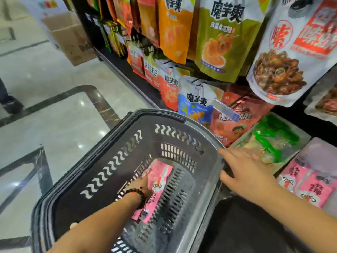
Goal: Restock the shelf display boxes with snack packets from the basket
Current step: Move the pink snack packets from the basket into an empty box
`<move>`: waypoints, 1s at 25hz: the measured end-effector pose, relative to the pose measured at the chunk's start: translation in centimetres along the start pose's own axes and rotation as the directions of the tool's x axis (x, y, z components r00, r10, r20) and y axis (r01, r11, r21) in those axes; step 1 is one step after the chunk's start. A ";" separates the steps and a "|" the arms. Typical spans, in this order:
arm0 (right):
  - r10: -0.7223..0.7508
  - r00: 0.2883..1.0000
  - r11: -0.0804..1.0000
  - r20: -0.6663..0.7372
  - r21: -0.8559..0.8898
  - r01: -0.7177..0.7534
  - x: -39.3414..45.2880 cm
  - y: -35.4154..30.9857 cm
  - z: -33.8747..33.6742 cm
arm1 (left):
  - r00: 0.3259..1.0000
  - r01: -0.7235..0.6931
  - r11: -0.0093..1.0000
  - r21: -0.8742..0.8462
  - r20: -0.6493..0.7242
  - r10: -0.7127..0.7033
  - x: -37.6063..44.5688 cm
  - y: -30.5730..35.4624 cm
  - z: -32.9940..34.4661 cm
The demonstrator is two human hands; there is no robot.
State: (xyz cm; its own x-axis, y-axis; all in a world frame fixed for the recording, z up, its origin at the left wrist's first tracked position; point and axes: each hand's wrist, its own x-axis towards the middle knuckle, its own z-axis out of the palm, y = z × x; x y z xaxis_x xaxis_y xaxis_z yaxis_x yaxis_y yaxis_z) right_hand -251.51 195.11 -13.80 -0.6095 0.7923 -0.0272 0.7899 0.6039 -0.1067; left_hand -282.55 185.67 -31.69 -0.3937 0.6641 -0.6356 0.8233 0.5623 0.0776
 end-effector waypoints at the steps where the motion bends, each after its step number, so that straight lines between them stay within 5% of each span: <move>1: -0.009 1.000 1.000 -0.005 0.006 0.009 0.0 -0.3 0.2 | 0.999 0.032 0.999 -0.029 0.030 -0.031 0.7 -1.0 1.6; 7: -0.014 0.999 1.000 -0.042 -0.008 0.013 -0.2 -1.0 1.2 | 0.979 0.200 0.970 -0.138 0.079 -0.191 3.7 -5.3 7.4; 13: 0.002 0.999 1.000 -0.038 -0.019 -0.003 0.1 -1.1 1.3 | 0.973 0.226 0.969 -0.099 0.064 -0.221 3.6 -4.7 8.3; 22: 0.022 1.000 1.000 0.021 -0.007 -0.022 0.8 -1.3 1.0 | 0.998 0.055 0.986 -0.160 0.030 -0.050 1.0 -2.1 1.6; 25: 0.011 0.997 0.998 0.076 0.054 -0.015 1.6 -2.1 0.6 | 0.994 -0.105 0.994 -0.019 0.039 0.105 -1.5 -1.8 -3.7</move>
State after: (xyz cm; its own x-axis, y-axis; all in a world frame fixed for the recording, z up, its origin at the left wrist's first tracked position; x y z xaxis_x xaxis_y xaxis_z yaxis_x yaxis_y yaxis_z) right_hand -254.19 195.10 -14.26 -0.6045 0.7898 -0.1040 0.7940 0.5866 -0.1599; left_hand -284.96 185.46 -27.99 -0.2887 0.7002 -0.6530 0.8518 0.4992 0.1586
